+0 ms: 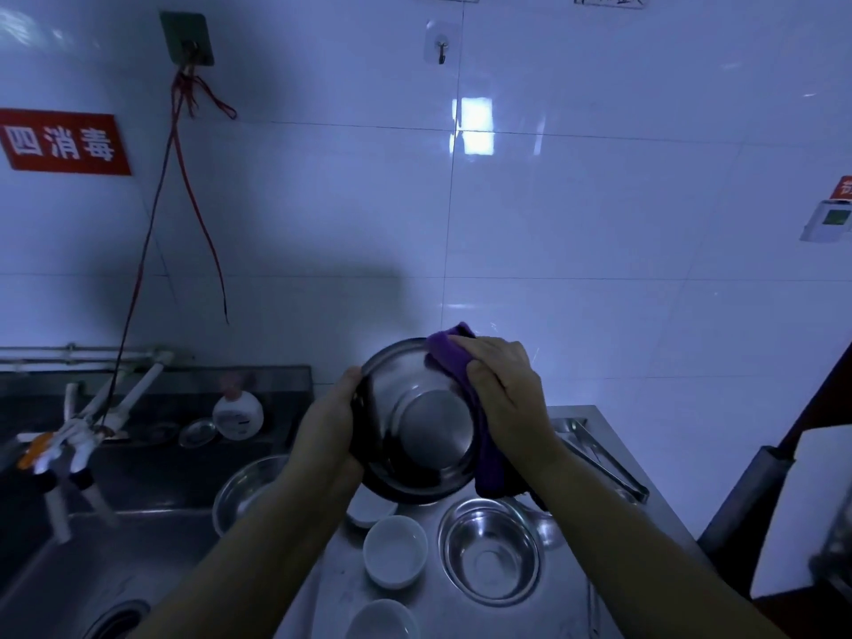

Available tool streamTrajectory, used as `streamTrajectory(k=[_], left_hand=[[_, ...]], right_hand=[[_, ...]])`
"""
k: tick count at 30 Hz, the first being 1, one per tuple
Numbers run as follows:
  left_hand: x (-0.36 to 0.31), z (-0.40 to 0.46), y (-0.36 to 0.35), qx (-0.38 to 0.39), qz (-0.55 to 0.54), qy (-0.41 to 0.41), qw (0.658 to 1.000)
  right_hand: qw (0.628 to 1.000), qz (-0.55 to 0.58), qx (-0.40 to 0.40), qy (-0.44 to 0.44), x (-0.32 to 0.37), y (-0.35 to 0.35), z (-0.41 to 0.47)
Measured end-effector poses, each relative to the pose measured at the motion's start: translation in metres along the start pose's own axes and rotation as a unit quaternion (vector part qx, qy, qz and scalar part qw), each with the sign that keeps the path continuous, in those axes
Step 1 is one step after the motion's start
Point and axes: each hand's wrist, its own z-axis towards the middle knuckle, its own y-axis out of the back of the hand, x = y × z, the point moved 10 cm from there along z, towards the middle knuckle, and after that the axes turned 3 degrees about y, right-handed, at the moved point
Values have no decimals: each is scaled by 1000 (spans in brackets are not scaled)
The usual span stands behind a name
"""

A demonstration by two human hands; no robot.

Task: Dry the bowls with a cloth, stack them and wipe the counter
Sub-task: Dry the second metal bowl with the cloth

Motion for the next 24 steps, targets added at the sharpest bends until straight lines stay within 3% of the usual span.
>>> streamTrajectory(k=[6, 9, 12, 16, 20, 24], left_hand=[[16, 2, -4, 11, -79, 49, 996], [29, -1, -15, 28, -147, 100, 984], [44, -8, -37, 74, -203, 163, 963], [60, -10, -51, 132, -230, 197, 944], [81, 4, -32, 73, -171, 165, 969], [99, 5, -29, 39, -105, 144, 983]], right_hand=[[993, 51, -103, -29, -16, 4, -37], [986, 27, -148, -70, -27, 0, -58], [981, -18, -183, -54, -20, -9, -81], [981, -83, -171, -27, -22, -13, -90], [985, -128, -116, -13, -38, -10, -77], [982, -171, -35, 74, -32, -27, -61]])
